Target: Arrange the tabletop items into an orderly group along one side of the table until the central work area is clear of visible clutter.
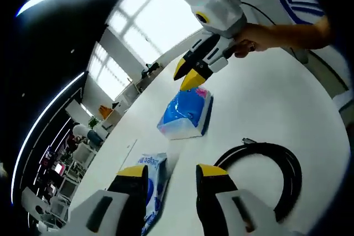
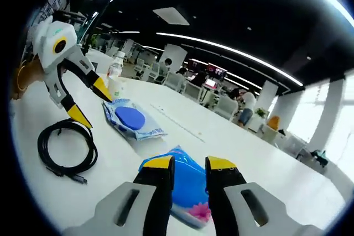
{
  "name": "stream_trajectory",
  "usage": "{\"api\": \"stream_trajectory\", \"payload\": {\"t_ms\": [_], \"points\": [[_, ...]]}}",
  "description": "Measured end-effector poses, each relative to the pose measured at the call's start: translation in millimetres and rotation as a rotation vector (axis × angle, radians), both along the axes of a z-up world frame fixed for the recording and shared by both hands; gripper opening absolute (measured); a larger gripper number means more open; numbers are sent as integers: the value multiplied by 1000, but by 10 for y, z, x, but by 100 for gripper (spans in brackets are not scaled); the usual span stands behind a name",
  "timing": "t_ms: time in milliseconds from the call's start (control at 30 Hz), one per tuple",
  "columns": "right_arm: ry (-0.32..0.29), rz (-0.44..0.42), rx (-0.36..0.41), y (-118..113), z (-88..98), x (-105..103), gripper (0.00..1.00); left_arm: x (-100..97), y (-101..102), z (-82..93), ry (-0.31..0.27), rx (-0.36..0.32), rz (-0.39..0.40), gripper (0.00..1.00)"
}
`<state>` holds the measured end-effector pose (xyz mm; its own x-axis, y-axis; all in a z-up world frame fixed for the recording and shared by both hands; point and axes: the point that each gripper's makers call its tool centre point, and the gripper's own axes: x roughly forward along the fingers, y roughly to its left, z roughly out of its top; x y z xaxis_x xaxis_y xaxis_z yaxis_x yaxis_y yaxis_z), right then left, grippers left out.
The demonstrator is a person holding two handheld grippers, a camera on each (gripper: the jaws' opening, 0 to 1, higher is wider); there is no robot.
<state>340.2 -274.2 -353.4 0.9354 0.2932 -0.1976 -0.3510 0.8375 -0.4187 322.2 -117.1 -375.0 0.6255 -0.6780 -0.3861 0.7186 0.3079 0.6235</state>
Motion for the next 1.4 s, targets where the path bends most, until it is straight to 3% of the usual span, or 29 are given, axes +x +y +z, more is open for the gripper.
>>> {"api": "stream_trajectory", "payload": {"t_ms": [367, 567, 667, 767, 933, 1100, 1233, 1400], "points": [[15, -24, 66, -71, -34, -29, 25, 11, -5, 86, 10, -70, 51, 41], [24, -60, 94, -136, -71, -47, 26, -33, -85, 83, 43, -118, 32, 41], [23, -70, 117, -186, -91, -57, 26, -55, -159, 50, 79, -152, 24, 41], [8, -84, 128, -244, -83, -70, 26, -53, -199, 32, 129, -216, 46, 49], [22, -102, 166, -328, -128, -91, 27, -25, -203, 48, 150, -276, 81, 52], [10, -104, 146, -377, -178, -110, 36, 12, -207, 60, 170, -311, 104, 57], [22, -118, 179, -428, -217, -123, 36, 39, -220, 21, 209, -353, 126, 58], [46, -132, 209, -508, -275, -159, 33, 76, -258, -92, 253, -356, 142, 60]]}}
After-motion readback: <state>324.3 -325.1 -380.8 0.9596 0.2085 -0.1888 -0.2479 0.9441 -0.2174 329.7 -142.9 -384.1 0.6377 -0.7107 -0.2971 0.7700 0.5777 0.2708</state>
